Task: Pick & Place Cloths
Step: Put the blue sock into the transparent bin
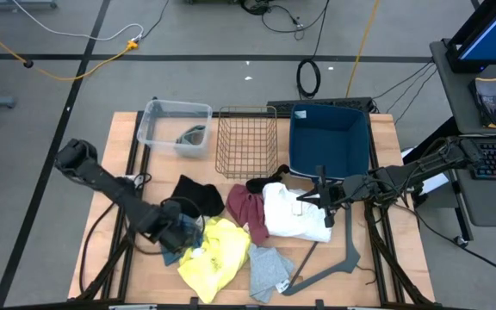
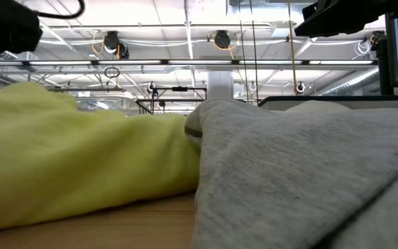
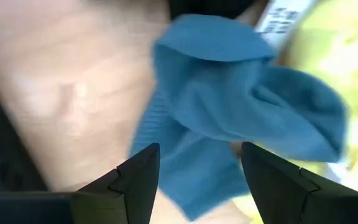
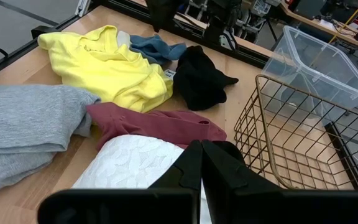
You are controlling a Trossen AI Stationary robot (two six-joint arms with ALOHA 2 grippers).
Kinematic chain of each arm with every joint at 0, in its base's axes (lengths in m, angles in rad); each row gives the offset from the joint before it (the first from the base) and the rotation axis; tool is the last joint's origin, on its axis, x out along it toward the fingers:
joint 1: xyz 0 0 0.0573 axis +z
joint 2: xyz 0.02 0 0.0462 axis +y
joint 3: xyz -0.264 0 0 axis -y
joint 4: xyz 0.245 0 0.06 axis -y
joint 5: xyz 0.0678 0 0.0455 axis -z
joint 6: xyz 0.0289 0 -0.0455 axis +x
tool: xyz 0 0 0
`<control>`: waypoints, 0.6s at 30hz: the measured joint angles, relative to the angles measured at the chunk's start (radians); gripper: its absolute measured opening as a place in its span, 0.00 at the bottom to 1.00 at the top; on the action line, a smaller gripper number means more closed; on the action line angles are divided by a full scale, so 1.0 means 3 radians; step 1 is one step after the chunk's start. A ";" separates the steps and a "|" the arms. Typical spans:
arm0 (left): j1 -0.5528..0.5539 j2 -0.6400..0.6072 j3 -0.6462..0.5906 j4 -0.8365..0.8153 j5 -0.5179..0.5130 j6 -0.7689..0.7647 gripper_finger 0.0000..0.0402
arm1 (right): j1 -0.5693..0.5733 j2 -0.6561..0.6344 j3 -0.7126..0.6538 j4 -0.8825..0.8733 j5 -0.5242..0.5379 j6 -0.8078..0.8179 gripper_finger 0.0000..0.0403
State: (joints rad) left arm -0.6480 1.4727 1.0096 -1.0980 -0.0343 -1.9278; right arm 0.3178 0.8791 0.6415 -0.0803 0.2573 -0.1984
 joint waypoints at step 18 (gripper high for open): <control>-0.0107 0.0115 0.0000 0.0013 -0.0281 -0.0259 0.57 | 0.0000 -0.0001 0.0000 0.0001 0.0000 0.0001 0.00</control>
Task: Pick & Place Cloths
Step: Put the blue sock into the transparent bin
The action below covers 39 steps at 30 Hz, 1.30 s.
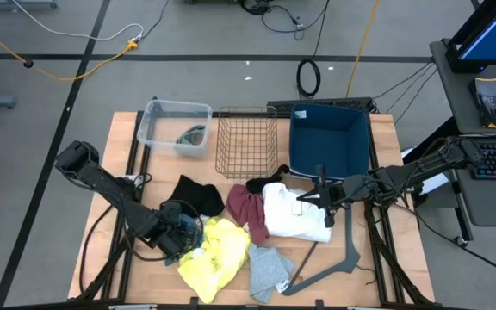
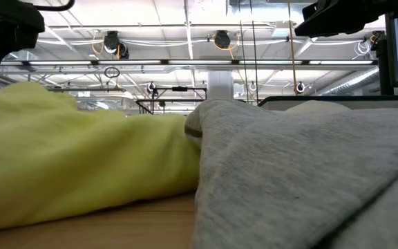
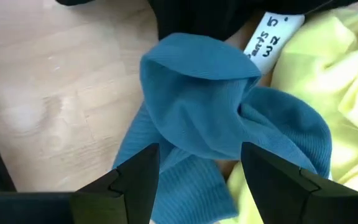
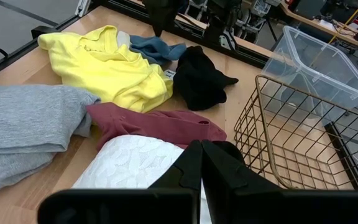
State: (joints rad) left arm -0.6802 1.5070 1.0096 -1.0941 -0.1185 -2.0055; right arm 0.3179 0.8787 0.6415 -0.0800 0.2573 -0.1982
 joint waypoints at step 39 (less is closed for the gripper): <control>0.0123 0.0350 -0.0074 0.0517 -0.0234 0.0283 0.57 | -0.0001 0.0000 0.0000 -0.0001 0.0000 0.0000 0.00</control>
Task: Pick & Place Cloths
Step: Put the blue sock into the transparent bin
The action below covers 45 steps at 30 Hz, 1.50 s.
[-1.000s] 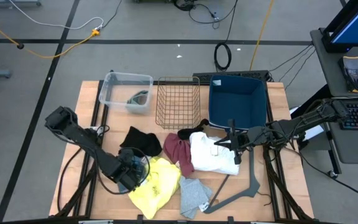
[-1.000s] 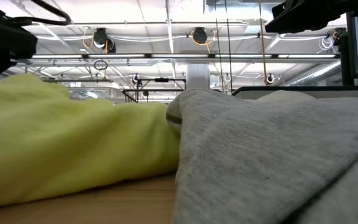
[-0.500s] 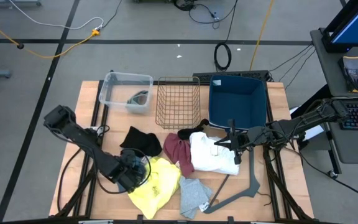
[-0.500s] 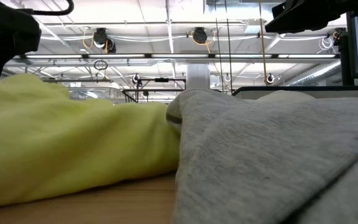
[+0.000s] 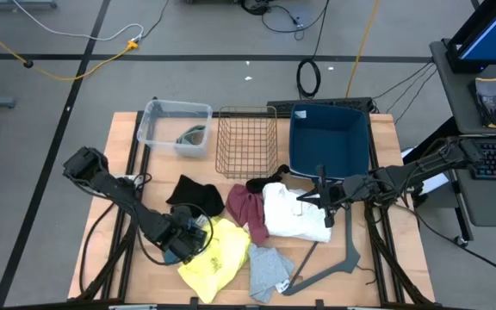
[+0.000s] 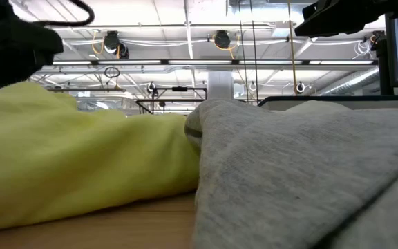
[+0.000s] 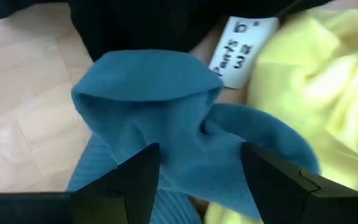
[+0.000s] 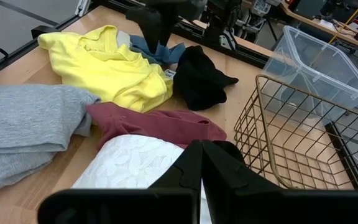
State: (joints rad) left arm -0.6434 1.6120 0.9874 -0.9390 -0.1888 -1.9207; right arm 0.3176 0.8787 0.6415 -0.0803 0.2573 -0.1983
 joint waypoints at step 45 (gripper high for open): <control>-0.0143 0.0296 0.1226 -0.1562 0.0022 0.0619 0.01 | 0.0000 0.0000 0.0000 0.0000 0.0000 -0.0001 0.00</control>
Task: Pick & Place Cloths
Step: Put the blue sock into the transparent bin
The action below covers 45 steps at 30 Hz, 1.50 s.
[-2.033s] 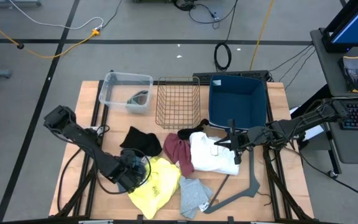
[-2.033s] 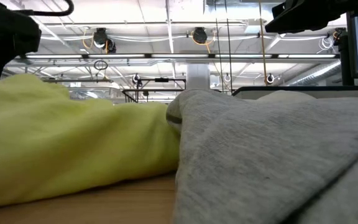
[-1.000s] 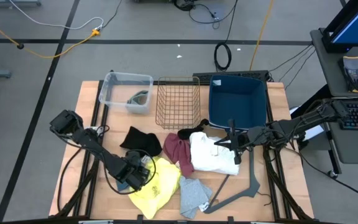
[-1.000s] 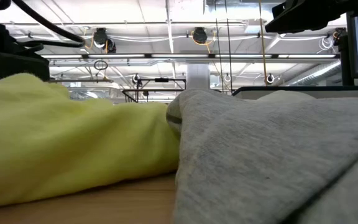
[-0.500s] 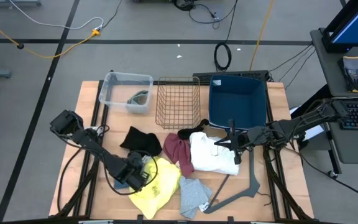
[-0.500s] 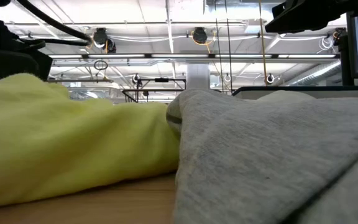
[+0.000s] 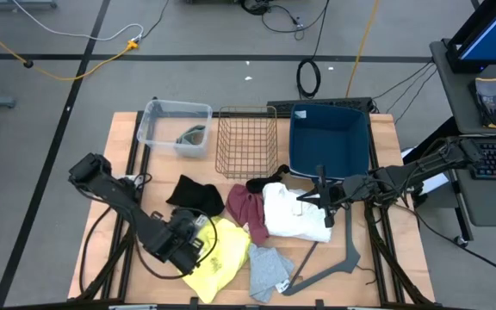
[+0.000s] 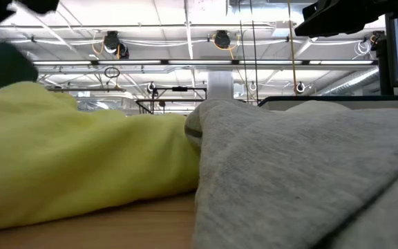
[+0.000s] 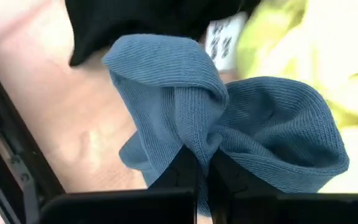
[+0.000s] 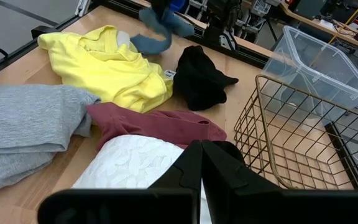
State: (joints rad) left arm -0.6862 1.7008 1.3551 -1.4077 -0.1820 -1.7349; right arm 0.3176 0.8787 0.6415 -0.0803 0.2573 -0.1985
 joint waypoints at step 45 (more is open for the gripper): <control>0.0720 -0.0096 0.1629 -0.0546 -0.3237 0.2275 0.00 | 0.0000 0.0000 0.0000 0.0000 0.0000 -0.0216 0.00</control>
State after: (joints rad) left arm -0.4703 1.6721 1.8439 -1.5715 -1.1530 -1.0523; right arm 0.3176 0.8787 0.6415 -0.0803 0.2573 -0.2634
